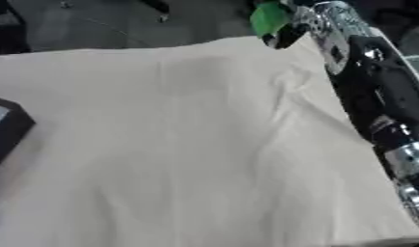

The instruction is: Pick up the objects with one hand, pass them to the other hand, and then place them into the box on the other side of the table.

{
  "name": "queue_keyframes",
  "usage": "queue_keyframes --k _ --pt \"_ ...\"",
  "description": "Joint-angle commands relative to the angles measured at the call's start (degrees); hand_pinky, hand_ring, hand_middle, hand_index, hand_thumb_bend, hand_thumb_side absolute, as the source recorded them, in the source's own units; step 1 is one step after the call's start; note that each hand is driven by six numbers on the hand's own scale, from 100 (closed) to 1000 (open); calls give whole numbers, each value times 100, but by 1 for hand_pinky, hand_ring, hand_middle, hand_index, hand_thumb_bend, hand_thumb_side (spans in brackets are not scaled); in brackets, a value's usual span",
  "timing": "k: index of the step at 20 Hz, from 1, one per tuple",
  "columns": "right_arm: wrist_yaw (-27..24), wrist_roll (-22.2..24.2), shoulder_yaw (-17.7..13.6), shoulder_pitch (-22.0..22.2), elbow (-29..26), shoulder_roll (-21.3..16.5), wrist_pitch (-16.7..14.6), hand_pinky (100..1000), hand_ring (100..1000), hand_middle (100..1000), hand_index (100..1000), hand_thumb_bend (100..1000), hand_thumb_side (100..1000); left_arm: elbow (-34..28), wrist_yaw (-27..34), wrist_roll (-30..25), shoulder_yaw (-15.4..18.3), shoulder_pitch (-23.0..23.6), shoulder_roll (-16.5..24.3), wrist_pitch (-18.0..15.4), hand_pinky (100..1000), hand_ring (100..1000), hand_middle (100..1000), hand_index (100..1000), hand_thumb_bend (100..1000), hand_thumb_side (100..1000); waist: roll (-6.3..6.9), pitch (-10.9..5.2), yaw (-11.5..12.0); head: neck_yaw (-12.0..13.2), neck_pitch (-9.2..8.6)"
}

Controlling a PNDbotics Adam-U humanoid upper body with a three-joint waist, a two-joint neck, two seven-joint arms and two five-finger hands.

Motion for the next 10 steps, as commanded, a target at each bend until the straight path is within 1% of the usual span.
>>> queue_keyframes --k 1,5,7,10 --pt "-345 -54 128 2 -632 -71 49 747 583 501 569 100 100 -117 -140 -54 5 -102 188 4 779 727 710 804 229 621 26 -56 14 41 -72" --pt "-759 114 285 140 -1304 9 276 742 566 497 567 100 100 -99 -244 -159 -50 -143 196 47 781 731 716 809 239 625 5 -68 8 94 -82" --pt "-961 60 390 239 -1634 39 411 739 565 498 567 100 100 -88 -299 -241 -97 -182 199 104 781 734 721 813 242 627 -1 -68 8 125 -93" --pt "-1247 -130 608 397 -2098 121 508 728 562 498 568 100 100 -47 -396 -421 -218 -274 222 275 783 738 727 818 247 626 -6 -70 18 180 -90"
